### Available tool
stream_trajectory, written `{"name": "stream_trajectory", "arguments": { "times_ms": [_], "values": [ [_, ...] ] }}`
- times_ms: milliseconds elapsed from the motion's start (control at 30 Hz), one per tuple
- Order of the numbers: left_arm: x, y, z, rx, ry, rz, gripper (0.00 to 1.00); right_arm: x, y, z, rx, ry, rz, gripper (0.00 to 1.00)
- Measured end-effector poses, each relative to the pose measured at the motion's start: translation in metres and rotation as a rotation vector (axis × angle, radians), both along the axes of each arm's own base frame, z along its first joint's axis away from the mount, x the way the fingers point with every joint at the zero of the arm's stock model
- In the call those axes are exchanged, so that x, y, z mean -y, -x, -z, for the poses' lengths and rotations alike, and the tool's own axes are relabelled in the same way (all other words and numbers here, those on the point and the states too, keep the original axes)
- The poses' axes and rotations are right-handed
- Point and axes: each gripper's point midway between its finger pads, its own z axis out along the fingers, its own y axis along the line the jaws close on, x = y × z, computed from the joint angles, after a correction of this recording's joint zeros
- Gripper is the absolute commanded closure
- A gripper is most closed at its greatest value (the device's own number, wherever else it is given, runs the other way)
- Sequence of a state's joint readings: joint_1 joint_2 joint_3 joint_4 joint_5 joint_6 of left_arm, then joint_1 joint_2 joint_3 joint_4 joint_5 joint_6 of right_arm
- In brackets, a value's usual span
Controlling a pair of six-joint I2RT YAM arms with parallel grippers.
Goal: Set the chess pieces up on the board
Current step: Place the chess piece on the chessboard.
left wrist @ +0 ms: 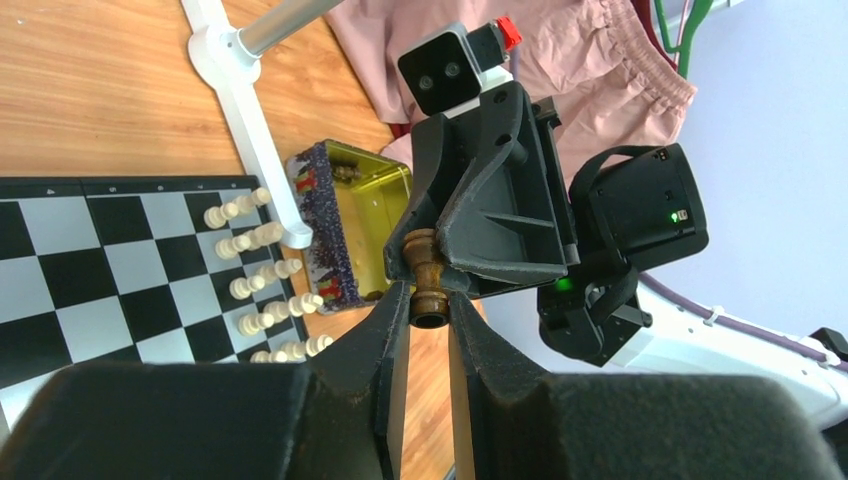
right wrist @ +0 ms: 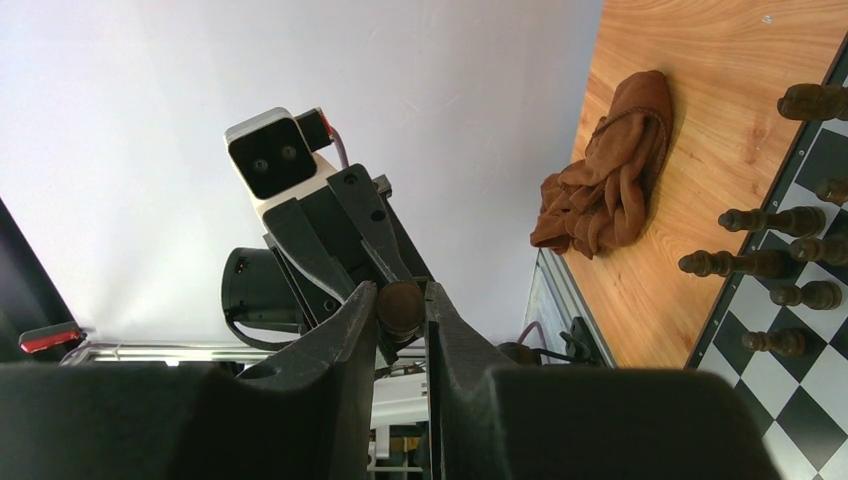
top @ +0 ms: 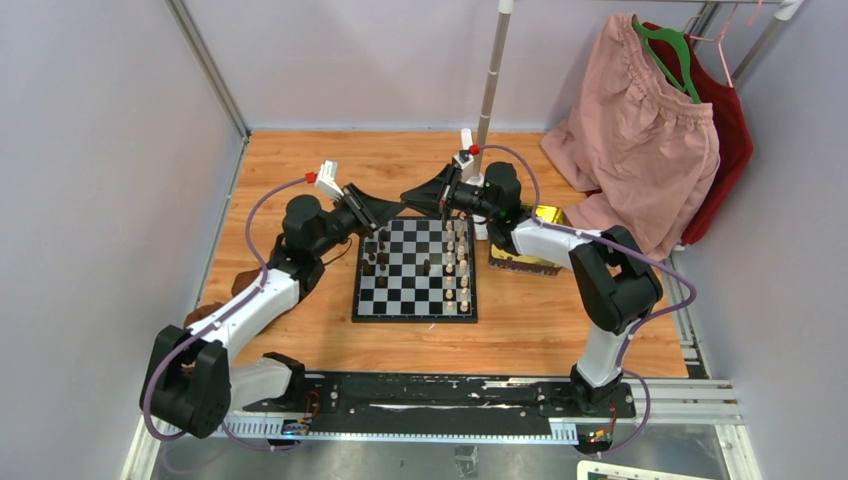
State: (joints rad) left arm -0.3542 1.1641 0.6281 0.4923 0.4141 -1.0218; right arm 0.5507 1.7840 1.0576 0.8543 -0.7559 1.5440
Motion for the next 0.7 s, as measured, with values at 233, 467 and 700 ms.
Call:
{"name": "stream_trajectory", "arguments": {
  "times_ms": [233,467,700],
  "values": [
    [-0.001,0.001,-0.002,0.016,-0.010,0.001,1.00,0.000,0.000,-0.002,0.009,-0.006,-0.002,0.88],
    [-0.005,0.006,-0.004,0.018,-0.088,0.004,1.00,0.000,0.003,-0.004,0.024,-0.008,-0.021,0.67],
    [-0.014,0.006,-0.021,0.037,-0.197,-0.022,1.00,-0.002,0.005,-0.012,0.060,-0.014,-0.040,0.61]
  ]
}}
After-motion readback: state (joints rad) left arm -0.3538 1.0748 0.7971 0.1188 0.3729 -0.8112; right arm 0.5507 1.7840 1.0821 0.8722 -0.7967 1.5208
